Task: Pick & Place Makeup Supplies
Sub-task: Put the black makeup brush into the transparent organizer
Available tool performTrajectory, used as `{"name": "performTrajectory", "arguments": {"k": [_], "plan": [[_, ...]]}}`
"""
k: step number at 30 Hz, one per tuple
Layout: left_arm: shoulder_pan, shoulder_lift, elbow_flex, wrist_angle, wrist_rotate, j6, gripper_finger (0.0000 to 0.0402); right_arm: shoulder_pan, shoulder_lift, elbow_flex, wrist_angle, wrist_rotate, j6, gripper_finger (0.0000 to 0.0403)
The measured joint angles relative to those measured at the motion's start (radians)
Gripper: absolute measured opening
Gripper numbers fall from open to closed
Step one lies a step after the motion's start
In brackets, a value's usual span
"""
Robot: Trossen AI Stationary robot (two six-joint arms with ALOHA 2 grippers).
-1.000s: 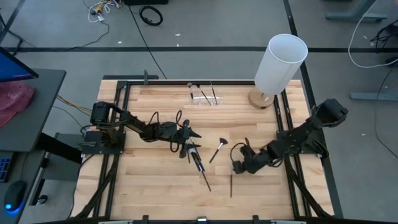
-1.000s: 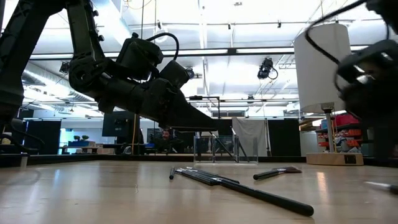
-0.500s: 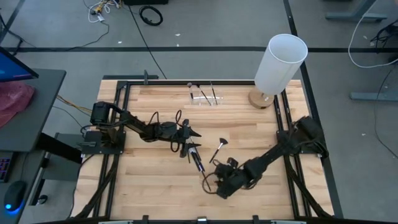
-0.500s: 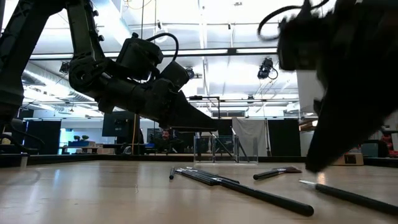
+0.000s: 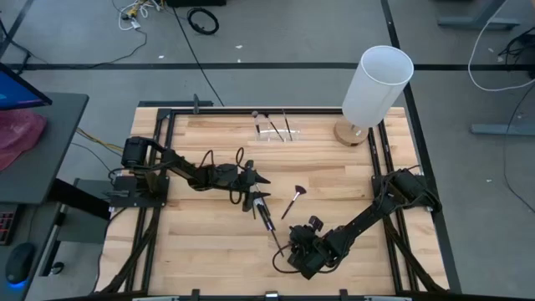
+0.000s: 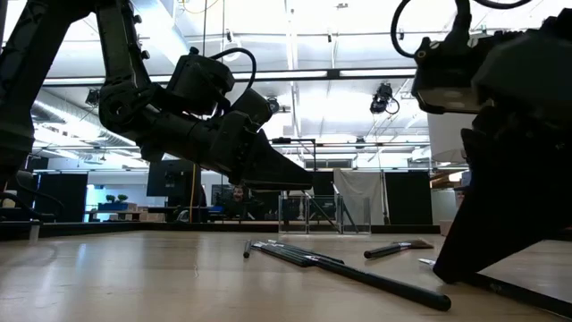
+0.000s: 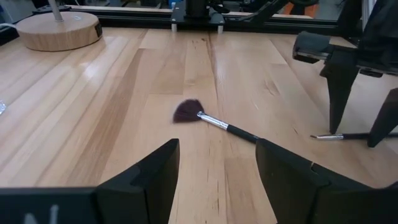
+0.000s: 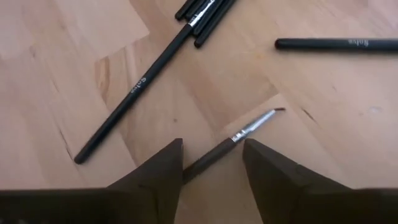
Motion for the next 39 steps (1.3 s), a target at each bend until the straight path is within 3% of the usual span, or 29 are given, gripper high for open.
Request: {"name": "performTrajectory", "arguments": {"k": [14, 19, 22, 30, 34, 39], "plan": [[0.0, 0.0, 0.0, 0.0, 0.0, 0.0, 0.0215, 0.014, 0.015, -0.046, 0.039, 0.037, -0.053, 0.0013], [0.0, 0.0, 0.0, 0.0, 0.0, -0.002, 0.0215, -0.01, -0.011, -0.052, 0.039, 0.021, -0.058, 0.0014], [0.0, 0.0, 0.0, 0.0, 0.0, -0.002, 0.0215, -0.045, -0.056, -0.057, 0.033, -0.035, -0.133, 0.0008], [0.024, 0.0, -0.026, -0.026, 0.012, 0.028, 0.0215, -0.159, -0.214, -0.095, -0.053, -0.04, -0.311, 0.0004], [0.057, -0.005, -0.098, 0.032, 0.072, 0.014, 0.0215, -0.201, -0.332, -0.246, 0.171, -0.039, -0.398, 0.0003], [0.075, -0.007, -0.214, 0.25, 0.123, -0.031, 0.0215, -0.268, -0.463, -0.499, 0.706, -0.035, -0.488, 0.0004]]}}
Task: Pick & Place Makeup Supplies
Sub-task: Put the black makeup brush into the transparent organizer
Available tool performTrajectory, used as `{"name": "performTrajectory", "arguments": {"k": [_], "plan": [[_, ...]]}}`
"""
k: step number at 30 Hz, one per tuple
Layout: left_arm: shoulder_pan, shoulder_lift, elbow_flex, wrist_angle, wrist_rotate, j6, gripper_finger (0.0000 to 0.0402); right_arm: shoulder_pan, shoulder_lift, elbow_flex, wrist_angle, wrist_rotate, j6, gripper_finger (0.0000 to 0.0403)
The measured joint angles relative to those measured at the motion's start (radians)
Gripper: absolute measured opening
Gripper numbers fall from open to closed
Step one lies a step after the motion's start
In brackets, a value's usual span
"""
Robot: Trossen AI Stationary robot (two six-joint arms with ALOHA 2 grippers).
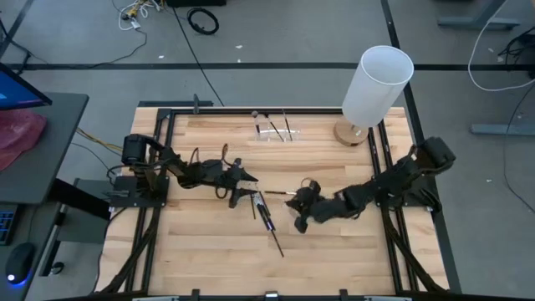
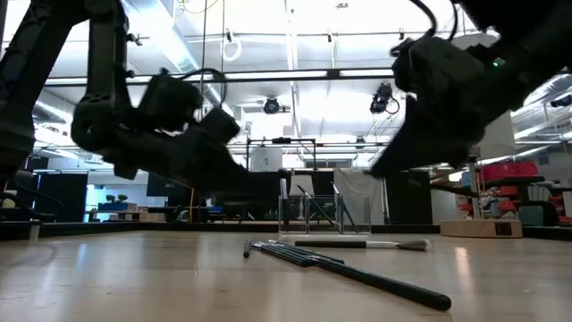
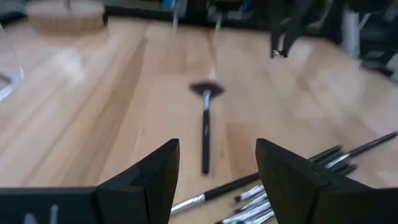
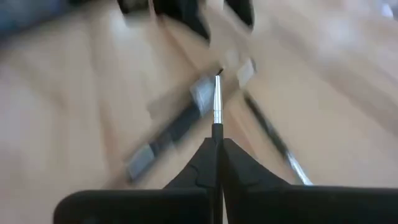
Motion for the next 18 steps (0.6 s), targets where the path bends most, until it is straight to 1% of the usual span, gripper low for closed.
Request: {"name": "performTrajectory", "arguments": {"k": [2, 4, 6, 8, 10, 14, 18], "plan": [[-0.001, 0.0, -0.027, 0.077, 0.013, 0.001, 0.0215, -0.038, -0.012, -0.084, 0.283, 0.003, -0.056, 0.0005], [-0.004, 0.0, -0.04, 0.135, 0.021, 0.001, 0.0215, -0.08, 0.004, -0.147, 0.556, 0.011, -0.123, 0.0005], [-0.004, 0.0, -0.034, 0.157, 0.021, 0.002, 0.0215, -0.115, 0.039, -0.181, 0.766, 0.01, -0.205, 0.0005], [-0.004, 0.0, -0.018, 0.15, 0.021, 0.005, 0.0215, -0.149, 0.073, -0.182, 0.926, -0.015, -0.281, 0.0005], [-0.004, 0.0, 0.008, 0.141, 0.021, 0.006, 0.0215, -0.181, 0.117, -0.157, 1.033, -0.064, -0.344, 0.0005], [-0.011, 0.0, 0.055, 0.144, 0.036, 0.029, 0.0215, -0.224, 0.216, -0.053, 1.15, -0.184, -0.436, 0.0005], [-0.027, 0.0, 0.101, 0.146, 0.063, 0.032, 0.0215, -0.241, 0.294, 0.054, 1.161, -0.25, -0.497, 0.0005]]}}
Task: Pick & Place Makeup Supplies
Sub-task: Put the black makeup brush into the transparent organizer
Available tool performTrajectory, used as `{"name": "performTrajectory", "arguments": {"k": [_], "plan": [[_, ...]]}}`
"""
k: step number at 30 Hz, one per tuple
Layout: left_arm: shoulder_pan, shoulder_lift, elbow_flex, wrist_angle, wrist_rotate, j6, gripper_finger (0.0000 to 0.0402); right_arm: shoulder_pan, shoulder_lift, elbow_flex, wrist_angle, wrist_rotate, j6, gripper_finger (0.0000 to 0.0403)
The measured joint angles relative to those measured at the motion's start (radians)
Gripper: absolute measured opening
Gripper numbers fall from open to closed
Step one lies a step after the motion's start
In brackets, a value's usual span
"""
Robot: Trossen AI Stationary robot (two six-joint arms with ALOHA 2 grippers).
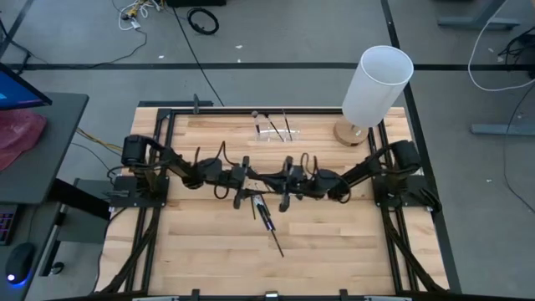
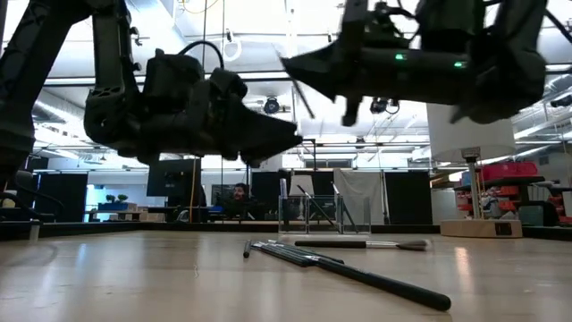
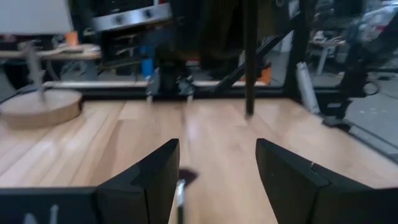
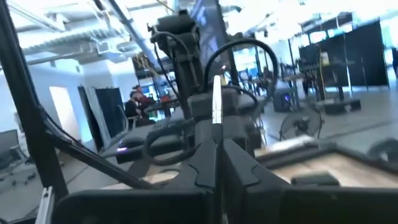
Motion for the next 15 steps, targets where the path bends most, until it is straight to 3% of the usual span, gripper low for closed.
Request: {"name": "performTrajectory", "arguments": {"k": [8, 15], "plan": [[-0.04, 0.0, 0.04, 0.011, -0.009, 0.001, 0.0206, -0.004, 0.04, 0.062, 0.003, -0.06, -0.019, 0.0006], [-0.062, 0.0, 0.041, 0.071, -0.009, 0.0, 0.0154, -0.004, 0.04, 0.061, -0.022, -0.059, -0.02, 0.0006]]}}
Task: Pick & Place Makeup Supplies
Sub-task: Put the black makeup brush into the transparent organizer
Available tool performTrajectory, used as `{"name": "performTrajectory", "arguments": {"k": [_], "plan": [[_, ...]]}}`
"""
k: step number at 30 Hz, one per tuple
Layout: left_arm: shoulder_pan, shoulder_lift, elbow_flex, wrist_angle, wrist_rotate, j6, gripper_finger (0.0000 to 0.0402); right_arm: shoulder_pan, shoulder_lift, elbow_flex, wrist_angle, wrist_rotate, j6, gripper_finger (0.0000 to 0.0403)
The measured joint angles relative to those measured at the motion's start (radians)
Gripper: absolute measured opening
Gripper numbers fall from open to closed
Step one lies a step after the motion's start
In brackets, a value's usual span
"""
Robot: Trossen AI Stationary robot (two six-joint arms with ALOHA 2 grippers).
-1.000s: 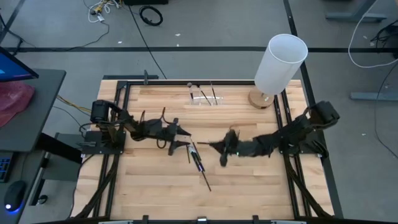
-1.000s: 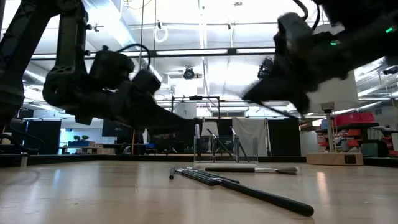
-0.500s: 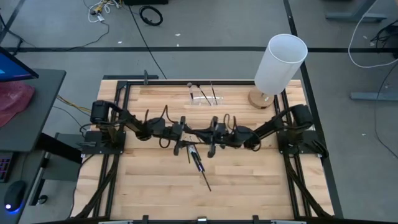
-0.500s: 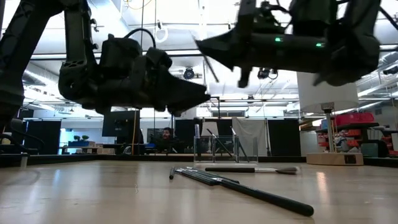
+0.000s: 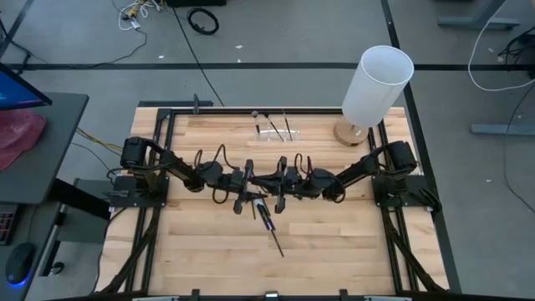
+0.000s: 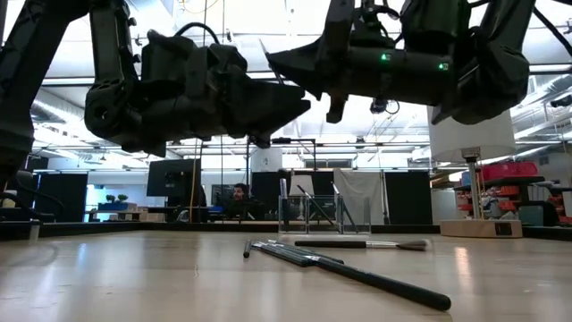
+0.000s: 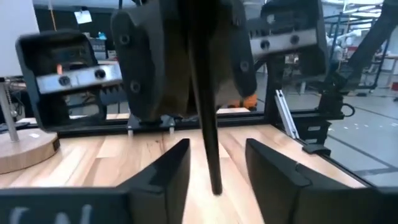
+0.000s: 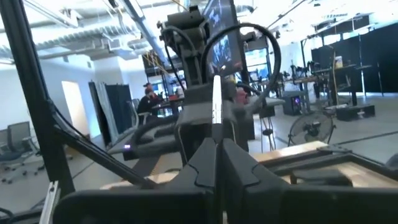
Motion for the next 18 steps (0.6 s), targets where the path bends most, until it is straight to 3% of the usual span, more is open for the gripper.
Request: {"name": "performTrajectory", "arguments": {"k": [10, 18], "plan": [[0.0, 0.0, 0.0, -0.006, -0.012, -0.029, 0.0016, 0.012, 0.0, 0.0, -0.038, -0.001, 0.019, 0.0007], [0.002, 0.0, 0.0, -0.105, -0.013, -0.023, 0.0011, 0.013, -0.016, -0.001, -0.199, -0.017, 0.13, 0.0044]]}}
